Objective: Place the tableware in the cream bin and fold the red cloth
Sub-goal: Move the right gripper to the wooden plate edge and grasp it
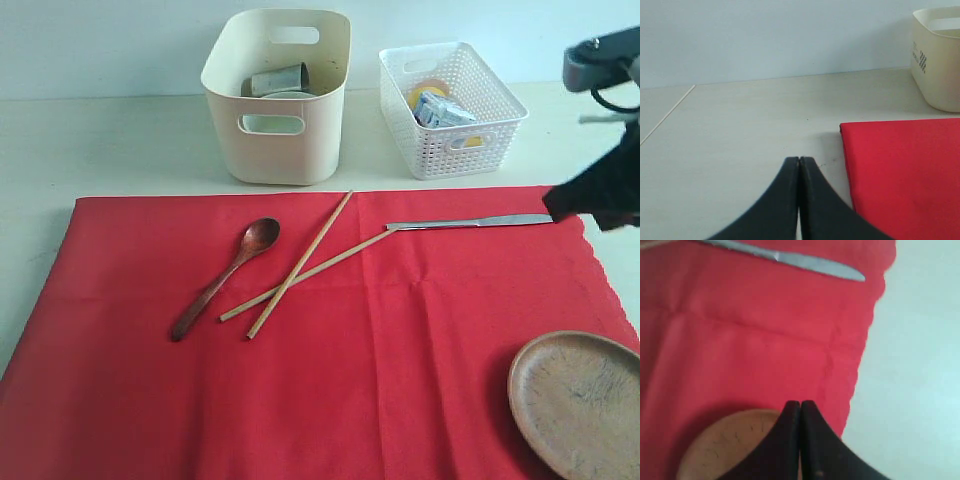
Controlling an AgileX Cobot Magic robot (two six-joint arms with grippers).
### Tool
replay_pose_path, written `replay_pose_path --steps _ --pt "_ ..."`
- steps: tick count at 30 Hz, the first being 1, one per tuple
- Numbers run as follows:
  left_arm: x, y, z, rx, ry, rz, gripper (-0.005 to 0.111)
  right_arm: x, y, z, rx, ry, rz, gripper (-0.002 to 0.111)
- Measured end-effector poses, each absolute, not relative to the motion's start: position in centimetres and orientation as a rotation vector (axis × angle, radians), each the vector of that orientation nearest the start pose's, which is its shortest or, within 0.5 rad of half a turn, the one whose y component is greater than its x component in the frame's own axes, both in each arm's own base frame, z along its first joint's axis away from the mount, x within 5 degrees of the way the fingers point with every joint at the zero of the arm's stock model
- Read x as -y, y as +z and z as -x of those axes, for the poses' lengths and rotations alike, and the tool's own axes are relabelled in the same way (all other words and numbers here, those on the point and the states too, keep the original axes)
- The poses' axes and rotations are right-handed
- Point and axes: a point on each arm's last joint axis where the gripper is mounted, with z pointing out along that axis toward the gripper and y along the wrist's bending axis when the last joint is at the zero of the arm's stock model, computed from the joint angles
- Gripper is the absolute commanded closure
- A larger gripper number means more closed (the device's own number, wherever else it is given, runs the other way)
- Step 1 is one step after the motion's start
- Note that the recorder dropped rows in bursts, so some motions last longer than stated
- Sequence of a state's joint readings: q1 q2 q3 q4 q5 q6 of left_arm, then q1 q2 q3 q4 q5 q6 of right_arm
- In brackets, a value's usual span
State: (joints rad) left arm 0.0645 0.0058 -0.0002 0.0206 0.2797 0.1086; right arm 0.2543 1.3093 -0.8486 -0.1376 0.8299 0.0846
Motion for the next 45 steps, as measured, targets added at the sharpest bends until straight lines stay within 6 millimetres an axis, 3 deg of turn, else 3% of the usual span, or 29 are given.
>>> replay_pose_path --steps 4,9,11,13,16,18,20,25,32,38,42,45 --pt "-0.4 18.8 -5.5 -1.77 0.145 -0.052 0.105 -2.7 22.7 -23.0 -2.87 -0.03 0.236 0.108" --pt "-0.4 18.8 -5.5 -1.77 0.145 -0.052 0.105 -0.6 20.0 -23.5 -3.029 0.256 0.153 0.108" --pt "-0.4 18.8 -5.5 -1.77 0.145 -0.052 0.105 -0.2 18.4 -23.9 -3.101 0.318 0.105 0.103" --pt "-0.4 18.8 -5.5 -1.77 0.145 -0.052 0.105 0.3 17.3 -24.0 -3.167 0.257 0.018 0.087" --pt "-0.4 18.8 -5.5 -1.77 0.145 -0.052 0.105 0.9 17.2 -24.0 -3.177 0.157 -0.046 0.068" --pt "-0.4 18.8 -5.5 -1.77 0.145 -0.052 0.105 1.2 17.1 -24.2 -3.158 0.119 -0.071 0.048" --pt "-0.4 18.8 -5.5 -1.77 0.145 -0.052 0.105 1.2 16.6 -24.1 -3.157 0.117 -0.058 0.045" --pt "-0.4 18.8 -5.5 -1.77 0.145 -0.052 0.105 1.2 14.3 -24.1 -3.207 0.122 0.026 0.05" --pt "-0.4 18.8 -5.5 -1.77 0.145 -0.052 0.105 1.0 12.9 -24.2 -3.243 0.17 0.072 0.076" --pt "-0.4 18.8 -5.5 -1.77 0.145 -0.052 0.105 0.7 12.3 -24.1 -3.263 0.238 0.107 0.091" --pt "-0.4 18.8 -5.5 -1.77 0.145 -0.052 0.105 0.5 12.3 -24.0 -3.284 0.281 0.085 0.106" --pt "-0.4 18.8 -5.5 -1.77 0.145 -0.052 0.105 0.2 12.3 -24.0 -3.282 0.328 0.05 0.108"
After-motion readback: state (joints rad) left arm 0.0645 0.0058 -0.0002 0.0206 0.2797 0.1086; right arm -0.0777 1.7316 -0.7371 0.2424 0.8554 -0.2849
